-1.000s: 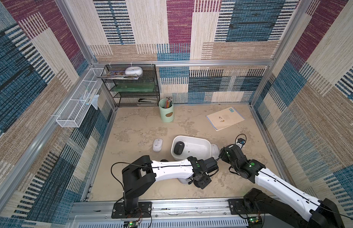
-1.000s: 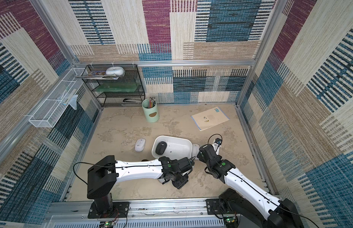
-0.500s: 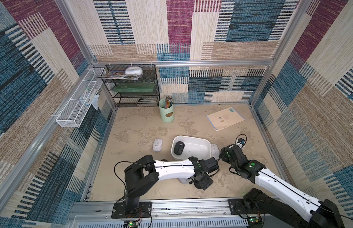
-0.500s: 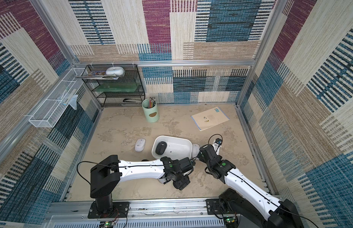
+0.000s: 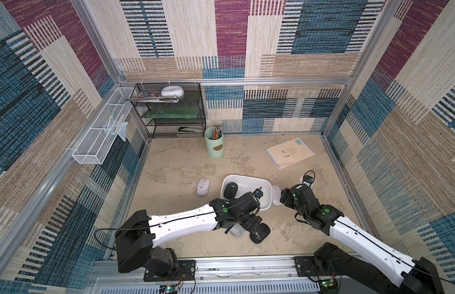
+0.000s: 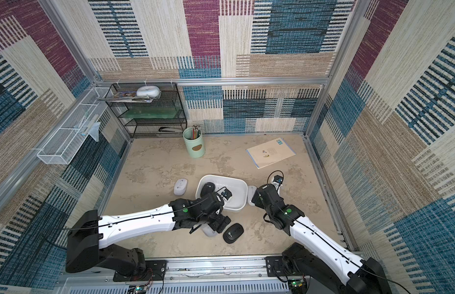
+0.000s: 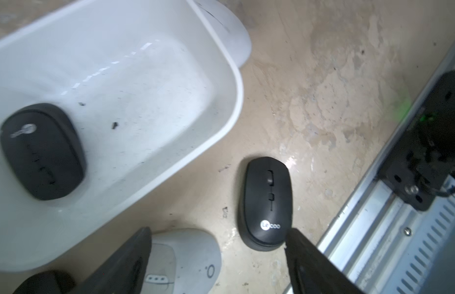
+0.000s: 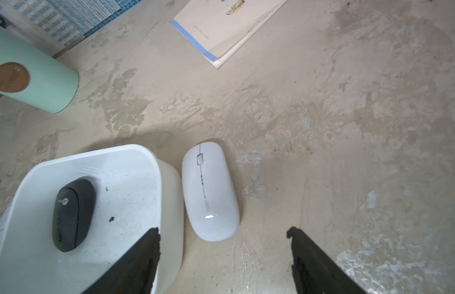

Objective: Take out the mouse from the storage box
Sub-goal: Place the mouse at the center of the board, then pick up the mouse from the storage box.

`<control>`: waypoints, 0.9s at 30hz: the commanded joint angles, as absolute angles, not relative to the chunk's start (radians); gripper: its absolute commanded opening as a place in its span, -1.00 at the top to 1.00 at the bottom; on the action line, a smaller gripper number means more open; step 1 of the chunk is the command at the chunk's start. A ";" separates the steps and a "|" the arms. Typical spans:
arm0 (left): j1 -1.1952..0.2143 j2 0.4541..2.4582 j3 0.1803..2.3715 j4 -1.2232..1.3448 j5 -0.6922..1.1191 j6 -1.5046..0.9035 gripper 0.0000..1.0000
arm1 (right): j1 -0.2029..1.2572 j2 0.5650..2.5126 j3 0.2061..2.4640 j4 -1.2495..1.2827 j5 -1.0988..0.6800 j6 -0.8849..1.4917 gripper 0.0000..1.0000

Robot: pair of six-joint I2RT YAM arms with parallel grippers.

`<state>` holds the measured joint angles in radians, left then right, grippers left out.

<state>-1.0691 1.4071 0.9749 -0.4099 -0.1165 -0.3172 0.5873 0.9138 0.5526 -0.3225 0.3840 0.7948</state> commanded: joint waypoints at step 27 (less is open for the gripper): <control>-0.677 0.785 0.469 -0.218 -0.405 -0.488 -1.00 | 0.880 1.664 1.131 -0.281 0.239 0.648 -0.67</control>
<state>-0.6800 0.8051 0.4808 -0.2596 -0.3737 -0.5041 0.8742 1.5978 1.0672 -0.2268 0.2512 0.6617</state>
